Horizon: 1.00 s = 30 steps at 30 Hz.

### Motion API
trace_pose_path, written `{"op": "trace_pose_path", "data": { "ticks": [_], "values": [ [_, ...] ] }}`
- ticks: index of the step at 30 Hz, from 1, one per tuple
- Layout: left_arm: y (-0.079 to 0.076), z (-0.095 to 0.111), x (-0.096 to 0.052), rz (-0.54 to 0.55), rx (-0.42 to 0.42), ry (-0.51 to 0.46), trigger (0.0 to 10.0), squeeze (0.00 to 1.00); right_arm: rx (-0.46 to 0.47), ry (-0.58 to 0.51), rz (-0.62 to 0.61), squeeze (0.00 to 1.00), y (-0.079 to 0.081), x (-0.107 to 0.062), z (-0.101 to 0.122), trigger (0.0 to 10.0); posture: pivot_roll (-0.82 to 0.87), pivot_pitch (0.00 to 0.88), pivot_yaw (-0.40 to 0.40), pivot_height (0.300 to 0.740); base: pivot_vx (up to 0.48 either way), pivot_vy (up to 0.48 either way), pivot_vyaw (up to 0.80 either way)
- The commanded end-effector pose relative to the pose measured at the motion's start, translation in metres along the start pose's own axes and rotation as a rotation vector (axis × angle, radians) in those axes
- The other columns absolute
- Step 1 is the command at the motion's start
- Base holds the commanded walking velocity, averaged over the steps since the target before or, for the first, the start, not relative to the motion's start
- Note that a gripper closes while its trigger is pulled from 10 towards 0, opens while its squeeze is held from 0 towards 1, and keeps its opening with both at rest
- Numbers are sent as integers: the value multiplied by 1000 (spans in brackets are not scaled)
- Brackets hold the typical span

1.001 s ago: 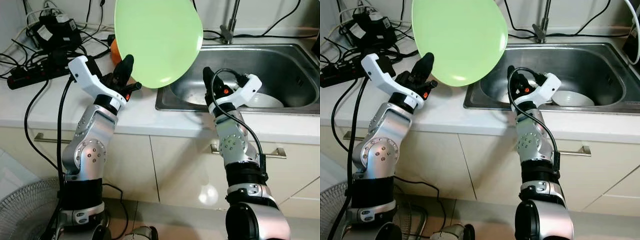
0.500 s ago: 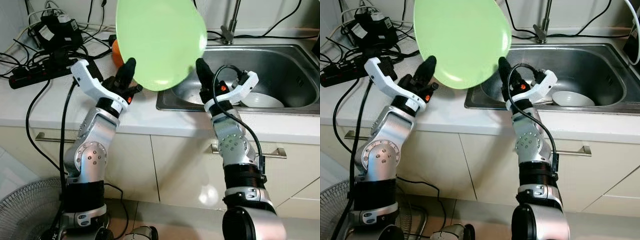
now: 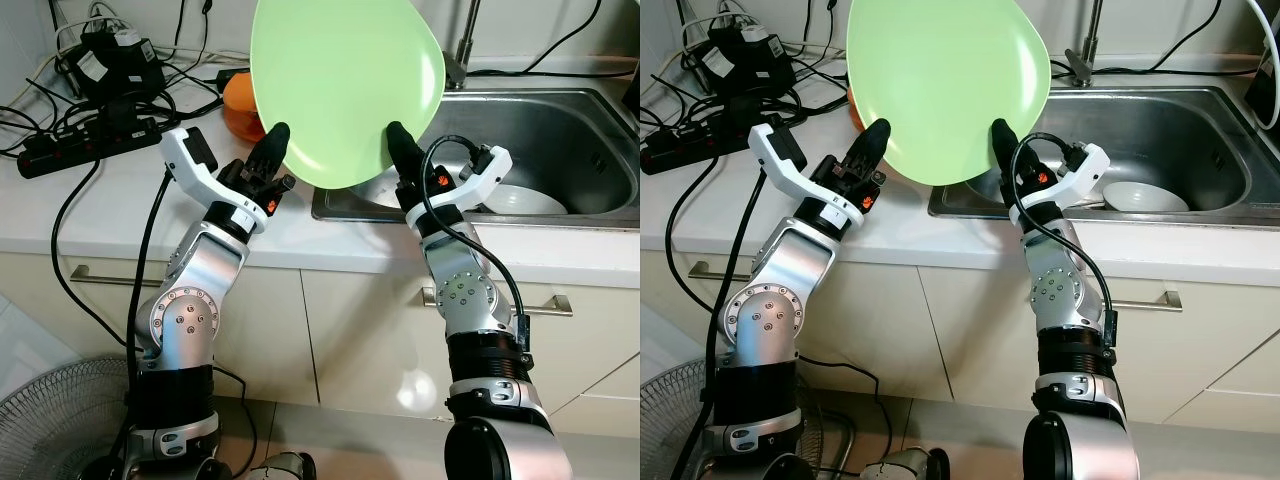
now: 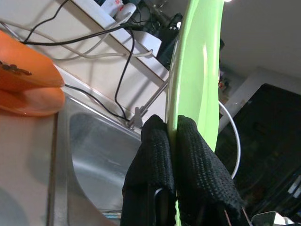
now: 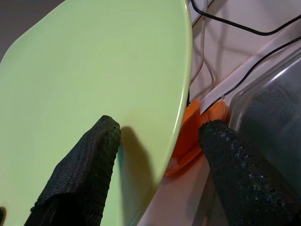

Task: Kitchen organization

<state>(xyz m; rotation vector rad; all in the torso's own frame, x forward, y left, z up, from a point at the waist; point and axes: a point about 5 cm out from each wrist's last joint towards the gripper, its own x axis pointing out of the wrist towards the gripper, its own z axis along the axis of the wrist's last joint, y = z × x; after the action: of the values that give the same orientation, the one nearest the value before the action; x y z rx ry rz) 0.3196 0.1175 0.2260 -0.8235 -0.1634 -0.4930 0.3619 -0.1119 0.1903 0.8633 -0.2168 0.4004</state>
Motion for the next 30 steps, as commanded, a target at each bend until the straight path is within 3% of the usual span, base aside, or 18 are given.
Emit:
{"op": "trace_pose_path", "data": {
  "ticks": [1, 2, 3, 4, 5, 6, 21, 30],
  "values": [
    [-5, 8, 0, -38, -10, -32, 10000, 0, 13, -3, 11, 0, 4, 0, 0, 10000, 148, 4, 120, 740, 0, 0, 0],
    [-4, 8, 0, -36, -15, -31, 10000, 0, 20, -7, 11, 0, 4, 0, 0, 10000, 148, 5, 121, 740, 0, 0, 0],
    [-4, 7, 0, -35, -17, -27, 10000, 0, 30, -12, 13, 0, 4, 0, 1, 7412, 149, 5, 121, 740, 0, 0, 0],
    [-4, 7, 0, -35, -17, -27, 10000, 0, 30, -12, 13, 0, 4, 0, 1, 7412, 149, 5, 121, 740, 0, 0, 0],
    [-4, 6, 0, -37, -18, -19, 10000, 0, 32, -18, 17, 0, 4, 0, 2, 1882, 149, 7, 122, 740, 0, 0, 0],
    [-5, 5, 0, -39, -18, -17, 10000, 0, 34, -22, 17, 0, 4, -1, 3, 0, 149, 7, 122, 740, 0, 0, 0],
    [-4, -1, 1, -29, -6, 29, 10000, 0, 88, -65, 36, 0, 7, -2, 9, 0, 151, 21, 126, 740, 0, 0, 0],
    [-5, -6, 1, -29, -40, 54, 10000, 0, 118, -76, 54, 0, 9, -2, 10, 0, 156, 30, 127, 740, 0, 0, 0]
  ]
}}
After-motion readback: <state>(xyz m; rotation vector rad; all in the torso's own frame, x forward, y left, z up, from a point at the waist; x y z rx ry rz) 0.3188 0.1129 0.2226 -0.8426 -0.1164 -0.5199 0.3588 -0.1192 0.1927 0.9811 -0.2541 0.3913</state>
